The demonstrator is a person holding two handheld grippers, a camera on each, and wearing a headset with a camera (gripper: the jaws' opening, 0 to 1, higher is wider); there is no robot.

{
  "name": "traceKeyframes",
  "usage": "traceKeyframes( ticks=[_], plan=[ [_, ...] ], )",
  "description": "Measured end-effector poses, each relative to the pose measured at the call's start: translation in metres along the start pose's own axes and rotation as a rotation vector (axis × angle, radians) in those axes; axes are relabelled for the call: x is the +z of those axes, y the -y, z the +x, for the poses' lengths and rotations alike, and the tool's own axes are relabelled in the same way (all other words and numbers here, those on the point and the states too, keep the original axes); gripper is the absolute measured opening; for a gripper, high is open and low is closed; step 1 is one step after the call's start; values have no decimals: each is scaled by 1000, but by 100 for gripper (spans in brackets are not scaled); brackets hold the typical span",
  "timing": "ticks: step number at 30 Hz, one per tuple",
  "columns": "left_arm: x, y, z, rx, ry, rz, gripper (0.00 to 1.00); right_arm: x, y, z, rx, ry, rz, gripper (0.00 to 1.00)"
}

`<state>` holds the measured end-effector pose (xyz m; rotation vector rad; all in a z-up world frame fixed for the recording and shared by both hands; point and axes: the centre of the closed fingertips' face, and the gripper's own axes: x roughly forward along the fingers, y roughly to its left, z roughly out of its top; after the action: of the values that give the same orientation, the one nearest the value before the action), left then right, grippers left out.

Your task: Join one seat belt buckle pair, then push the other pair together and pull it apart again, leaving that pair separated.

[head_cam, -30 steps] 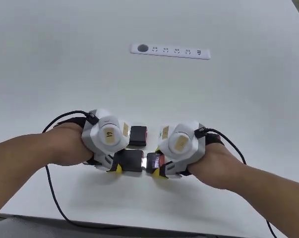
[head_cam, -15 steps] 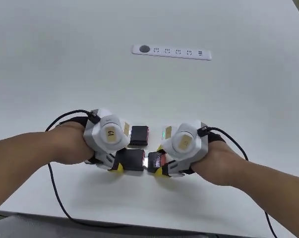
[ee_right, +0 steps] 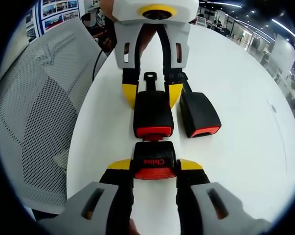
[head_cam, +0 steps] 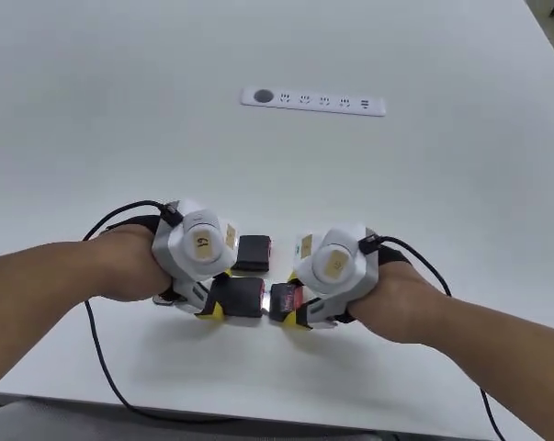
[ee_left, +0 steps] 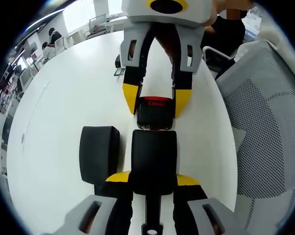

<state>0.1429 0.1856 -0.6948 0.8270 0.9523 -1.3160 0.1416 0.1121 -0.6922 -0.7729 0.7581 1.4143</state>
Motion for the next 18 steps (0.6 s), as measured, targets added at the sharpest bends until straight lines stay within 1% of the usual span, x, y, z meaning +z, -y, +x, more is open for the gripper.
traceKeyframes(
  ticks=[3,9,15,18],
  plan=[
    [0,0,0,1,1,-1,31,0,1,0,1,8,11,31],
    [0,-1,1,-4,-26,11,31,1,2,1,7,6,14,31],
    [-1,-1,1,-2,-18,6,32,1,2,1,7,4,23,32],
    [0,-1,1,0,-19,13,32,2,3,1,9,4,27,33]
  ],
)
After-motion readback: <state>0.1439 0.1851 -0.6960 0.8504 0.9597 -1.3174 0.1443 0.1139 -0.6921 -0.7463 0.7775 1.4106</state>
